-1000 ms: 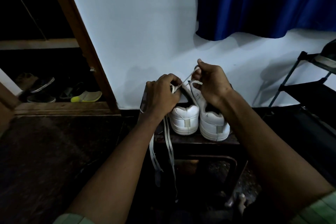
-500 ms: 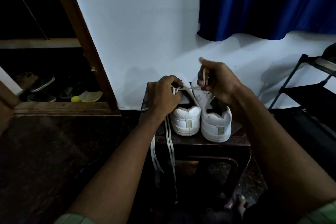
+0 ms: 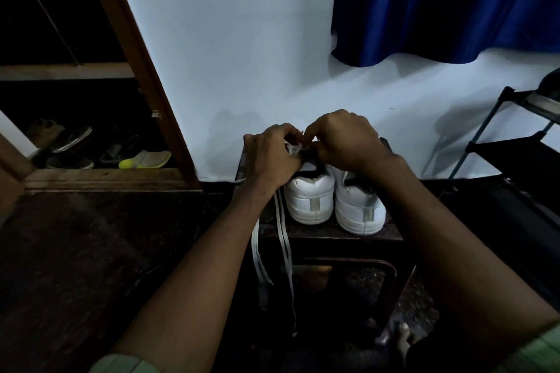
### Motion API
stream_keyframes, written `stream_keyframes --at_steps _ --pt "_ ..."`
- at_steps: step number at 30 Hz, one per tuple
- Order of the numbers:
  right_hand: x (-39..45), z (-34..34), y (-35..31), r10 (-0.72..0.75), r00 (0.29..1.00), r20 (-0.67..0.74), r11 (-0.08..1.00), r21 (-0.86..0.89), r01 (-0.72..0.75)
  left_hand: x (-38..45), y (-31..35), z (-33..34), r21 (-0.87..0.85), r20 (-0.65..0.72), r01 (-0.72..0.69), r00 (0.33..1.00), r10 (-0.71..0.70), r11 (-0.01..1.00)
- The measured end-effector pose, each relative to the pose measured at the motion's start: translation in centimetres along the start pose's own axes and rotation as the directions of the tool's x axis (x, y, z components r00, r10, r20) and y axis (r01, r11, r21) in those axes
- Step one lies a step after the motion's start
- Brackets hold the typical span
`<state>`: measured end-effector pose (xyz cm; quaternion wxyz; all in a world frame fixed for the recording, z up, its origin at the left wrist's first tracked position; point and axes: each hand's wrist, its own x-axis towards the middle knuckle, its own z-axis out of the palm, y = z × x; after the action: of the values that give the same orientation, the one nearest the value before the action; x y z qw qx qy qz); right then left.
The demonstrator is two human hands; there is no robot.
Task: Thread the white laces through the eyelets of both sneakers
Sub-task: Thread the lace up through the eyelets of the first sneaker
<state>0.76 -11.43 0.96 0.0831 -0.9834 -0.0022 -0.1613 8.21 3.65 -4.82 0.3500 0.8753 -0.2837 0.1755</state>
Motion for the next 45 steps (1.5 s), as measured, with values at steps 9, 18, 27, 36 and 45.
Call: stream_keyframes --at_steps 9,18,27,36,45 --pt "-0.1 0.5 0.4 0.225 0.972 0.065 0.295 0.946 -0.131 -0.1 -0.2 0.0 -0.057 0.023 0.070 0.997 -0.069 0.996" --pt "0.1 0.0 0.1 0.344 0.939 0.021 0.544 0.811 -0.217 -0.2 0.1 0.0 -0.068 0.021 0.065 0.998 -0.064 0.996" --pt "-0.2 -1.6 1.3 0.035 0.989 0.147 0.950 0.302 -0.078 -0.1 -0.2 0.4 -0.069 0.017 0.060 0.998 -0.059 0.996" --pt "-0.2 -1.3 1.5 0.030 0.982 0.187 0.972 0.225 -0.072 -0.2 -0.2 0.4 -0.069 0.014 0.052 0.999 -0.051 0.996" --pt "-0.2 -2.2 1.1 0.243 0.936 0.257 -0.061 0.966 -0.249 -0.1 -0.2 0.4 -0.080 0.023 0.098 0.995 -0.096 0.992"
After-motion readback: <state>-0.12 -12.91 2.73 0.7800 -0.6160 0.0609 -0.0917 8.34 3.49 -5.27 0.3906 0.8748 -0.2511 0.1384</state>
